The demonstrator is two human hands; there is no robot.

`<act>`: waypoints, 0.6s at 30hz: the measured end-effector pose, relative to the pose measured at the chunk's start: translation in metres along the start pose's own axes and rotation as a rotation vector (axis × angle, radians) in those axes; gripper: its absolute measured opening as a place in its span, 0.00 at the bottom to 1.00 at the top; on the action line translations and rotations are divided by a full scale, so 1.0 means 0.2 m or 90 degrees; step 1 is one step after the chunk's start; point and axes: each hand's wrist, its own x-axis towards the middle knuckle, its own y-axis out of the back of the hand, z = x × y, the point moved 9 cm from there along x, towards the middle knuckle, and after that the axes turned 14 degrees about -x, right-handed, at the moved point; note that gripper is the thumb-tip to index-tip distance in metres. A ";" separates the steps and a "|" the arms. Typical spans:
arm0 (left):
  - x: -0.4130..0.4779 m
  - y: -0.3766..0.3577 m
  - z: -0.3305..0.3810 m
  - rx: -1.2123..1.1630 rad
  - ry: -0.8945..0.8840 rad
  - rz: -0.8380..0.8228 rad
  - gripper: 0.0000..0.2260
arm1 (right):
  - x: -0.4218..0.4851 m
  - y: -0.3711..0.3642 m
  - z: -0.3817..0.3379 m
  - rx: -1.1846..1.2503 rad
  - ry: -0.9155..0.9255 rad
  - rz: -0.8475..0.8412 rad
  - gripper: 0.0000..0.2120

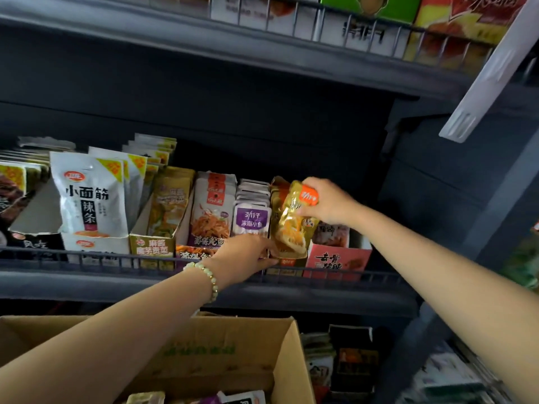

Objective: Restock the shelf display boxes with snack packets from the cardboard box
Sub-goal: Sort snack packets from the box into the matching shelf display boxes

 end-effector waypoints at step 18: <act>0.04 0.00 -0.07 -0.124 -0.015 0.061 0.11 | 0.10 -0.20 -0.10 -0.189 0.176 -0.025 0.36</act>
